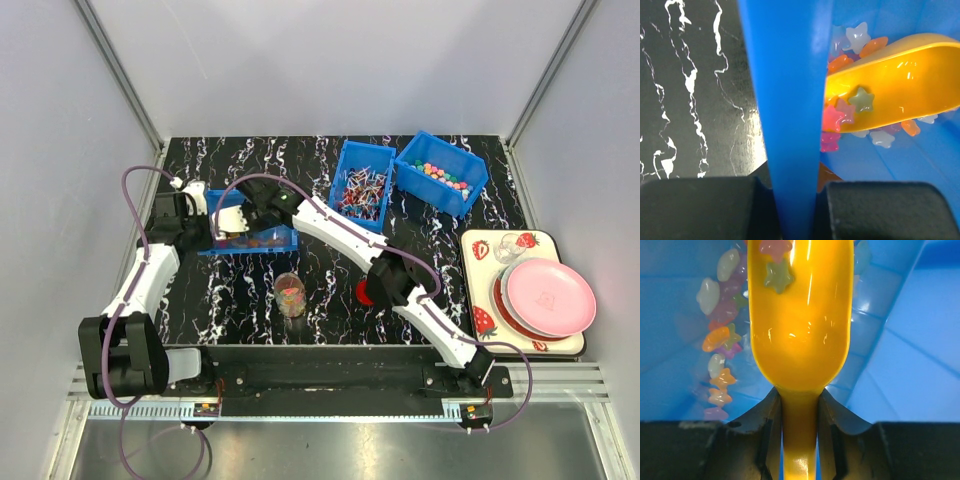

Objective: Pack the candies
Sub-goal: Scoop the fake candies from the storage box.

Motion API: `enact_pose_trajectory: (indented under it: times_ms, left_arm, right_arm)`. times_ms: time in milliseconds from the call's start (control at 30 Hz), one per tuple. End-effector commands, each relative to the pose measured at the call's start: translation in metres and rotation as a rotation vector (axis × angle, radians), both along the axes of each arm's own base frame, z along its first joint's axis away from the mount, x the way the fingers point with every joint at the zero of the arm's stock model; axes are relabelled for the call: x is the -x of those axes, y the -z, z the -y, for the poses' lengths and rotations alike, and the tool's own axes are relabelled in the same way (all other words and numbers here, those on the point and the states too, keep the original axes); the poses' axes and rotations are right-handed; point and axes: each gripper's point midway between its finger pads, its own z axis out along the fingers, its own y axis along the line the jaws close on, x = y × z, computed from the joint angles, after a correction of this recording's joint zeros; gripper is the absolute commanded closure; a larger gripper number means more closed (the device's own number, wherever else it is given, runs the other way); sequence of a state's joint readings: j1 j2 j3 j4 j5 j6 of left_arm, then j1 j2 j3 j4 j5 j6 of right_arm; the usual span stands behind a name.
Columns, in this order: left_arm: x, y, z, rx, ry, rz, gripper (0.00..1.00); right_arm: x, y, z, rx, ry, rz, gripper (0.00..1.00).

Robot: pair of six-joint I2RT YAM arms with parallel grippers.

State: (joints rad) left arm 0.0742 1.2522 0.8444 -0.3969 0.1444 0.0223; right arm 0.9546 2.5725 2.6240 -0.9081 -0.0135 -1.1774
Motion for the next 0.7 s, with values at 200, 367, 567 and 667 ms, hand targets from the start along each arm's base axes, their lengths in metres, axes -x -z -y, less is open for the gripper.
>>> enact_pose_trajectory:
  times_ms: [200, 367, 567, 667]
  left_arm:
    - [-0.023, -0.078, 0.049, 0.156, 0.218, 0.255, 1.0]
    - [-0.023, -0.077, 0.039, 0.121, 0.178, 0.252, 1.0]
    - [-0.025, -0.08, 0.024, 0.081, 0.12, 0.262, 1.0]
    - [-0.026, -0.08, 0.015, 0.06, 0.088, 0.266, 1.0]
  right_arm:
    - [0.025, 0.034, -0.018, -0.154, 0.07, -0.296, 1.0]
    - [0.024, -0.002, -0.009, -0.268, 0.125, -0.389, 1.0]
    - [0.011, -0.04, 0.019, -0.348, 0.192, -0.418, 1.0]
    - [0.007, -0.055, 0.034, -0.356, 0.208, -0.403, 1.0]
